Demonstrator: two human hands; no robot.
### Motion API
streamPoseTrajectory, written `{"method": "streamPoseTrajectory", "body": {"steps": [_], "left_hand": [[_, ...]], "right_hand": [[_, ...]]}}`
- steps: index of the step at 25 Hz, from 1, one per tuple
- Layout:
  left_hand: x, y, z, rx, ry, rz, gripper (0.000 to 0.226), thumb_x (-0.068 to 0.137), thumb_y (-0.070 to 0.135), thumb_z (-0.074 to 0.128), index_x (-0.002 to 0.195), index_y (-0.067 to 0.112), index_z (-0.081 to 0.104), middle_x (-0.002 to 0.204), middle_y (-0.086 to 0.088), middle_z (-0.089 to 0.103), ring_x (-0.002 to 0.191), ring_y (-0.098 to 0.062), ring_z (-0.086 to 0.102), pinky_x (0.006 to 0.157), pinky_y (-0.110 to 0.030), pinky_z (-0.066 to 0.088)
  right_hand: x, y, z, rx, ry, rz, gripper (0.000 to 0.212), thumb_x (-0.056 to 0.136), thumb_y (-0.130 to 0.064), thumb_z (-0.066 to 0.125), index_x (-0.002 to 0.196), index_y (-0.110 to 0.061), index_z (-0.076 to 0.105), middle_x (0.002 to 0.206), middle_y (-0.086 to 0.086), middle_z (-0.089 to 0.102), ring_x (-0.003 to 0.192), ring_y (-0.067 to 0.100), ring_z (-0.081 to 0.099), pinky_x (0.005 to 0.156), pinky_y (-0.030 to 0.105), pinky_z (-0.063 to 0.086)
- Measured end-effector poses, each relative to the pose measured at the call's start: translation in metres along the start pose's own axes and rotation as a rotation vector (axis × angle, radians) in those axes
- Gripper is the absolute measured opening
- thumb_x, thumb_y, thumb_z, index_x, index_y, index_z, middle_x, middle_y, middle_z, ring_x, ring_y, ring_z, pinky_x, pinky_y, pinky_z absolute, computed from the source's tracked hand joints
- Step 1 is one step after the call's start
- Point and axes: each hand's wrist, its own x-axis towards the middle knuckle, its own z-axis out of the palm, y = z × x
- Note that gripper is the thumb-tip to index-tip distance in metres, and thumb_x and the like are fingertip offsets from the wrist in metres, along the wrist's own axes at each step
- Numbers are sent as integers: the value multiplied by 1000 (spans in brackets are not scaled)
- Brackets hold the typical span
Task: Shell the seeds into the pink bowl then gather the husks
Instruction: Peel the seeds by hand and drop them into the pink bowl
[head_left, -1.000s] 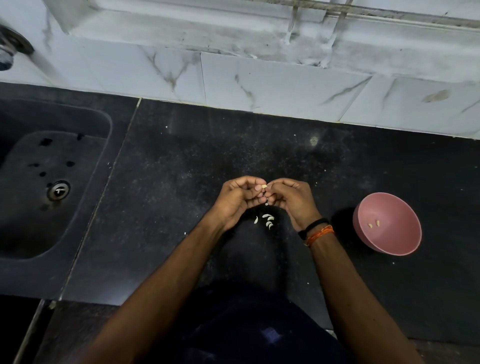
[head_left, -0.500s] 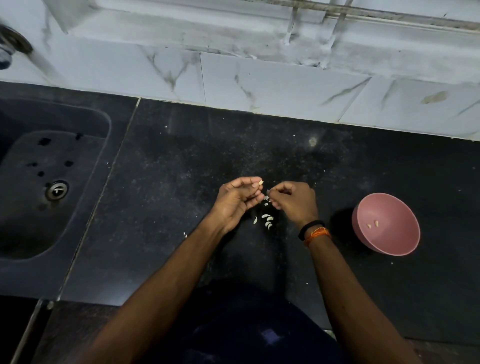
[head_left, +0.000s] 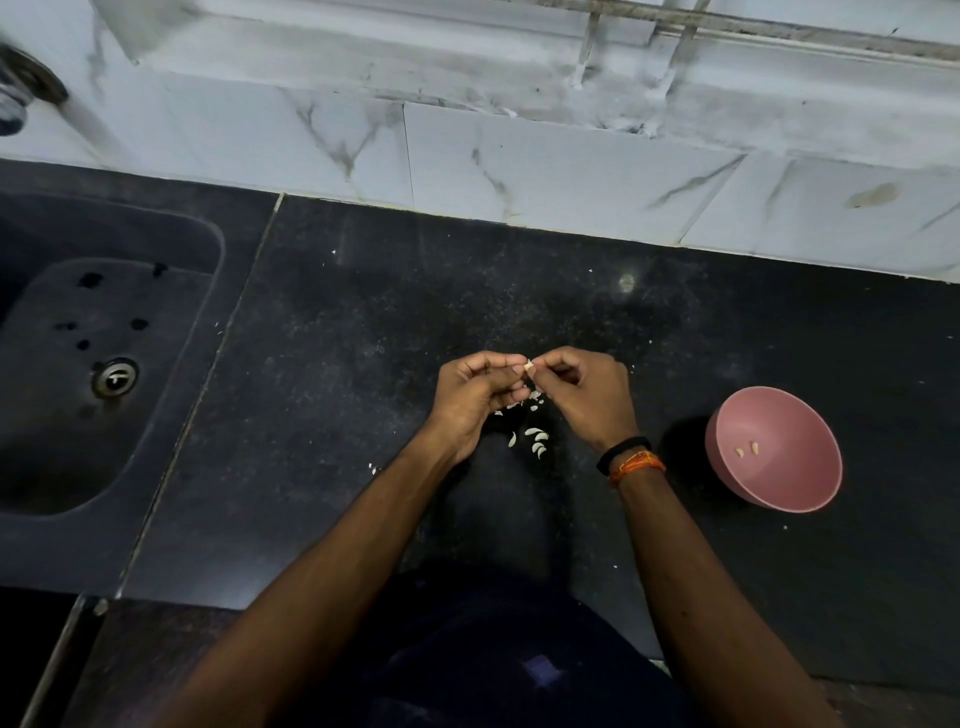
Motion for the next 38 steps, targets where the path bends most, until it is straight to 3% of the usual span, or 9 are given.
{"method": "streamPoseTrajectory", "body": {"steps": [9,21,26,31,38], "left_hand": [[-2,3,3,42,8,86,12,87,-13,64,95,-6,71,84,-12,74,81,-22,73,80,-34,62],[-3,2,2,154,-18,123,16,84,-5,73,100,-9,71,93,-22,74,85,-34,70,80,-39,60],[-5,3,2,111,-48,51,17,85,-5,72,101,-7,70,93,-20,73,86,-28,70,82,-38,60],[-3,5,2,-93,-53,-77,14,90,-9,62,99,-2,71,91,-16,74,82,-20,72,81,-30,61],[0,0,1,-126,-60,-176,17,94,-8,57,96,3,70,87,-12,69,80,-17,66,79,-30,60]], "right_hand": [[1,-1,1,-8,16,-28,10,94,-20,69,93,-18,78,80,-11,74,78,5,71,77,32,60],[3,-2,0,-110,48,-29,8,89,-22,71,86,-16,74,81,-7,71,78,6,67,73,23,54],[2,-3,1,-50,33,23,8,87,-22,72,82,-16,72,78,-8,70,76,8,67,71,24,53],[2,1,2,73,25,103,11,91,-17,69,81,-20,73,74,-7,72,72,10,70,75,36,61],[2,-1,1,105,11,142,11,91,-14,69,83,-19,74,75,-5,73,70,8,70,72,30,60]]}}
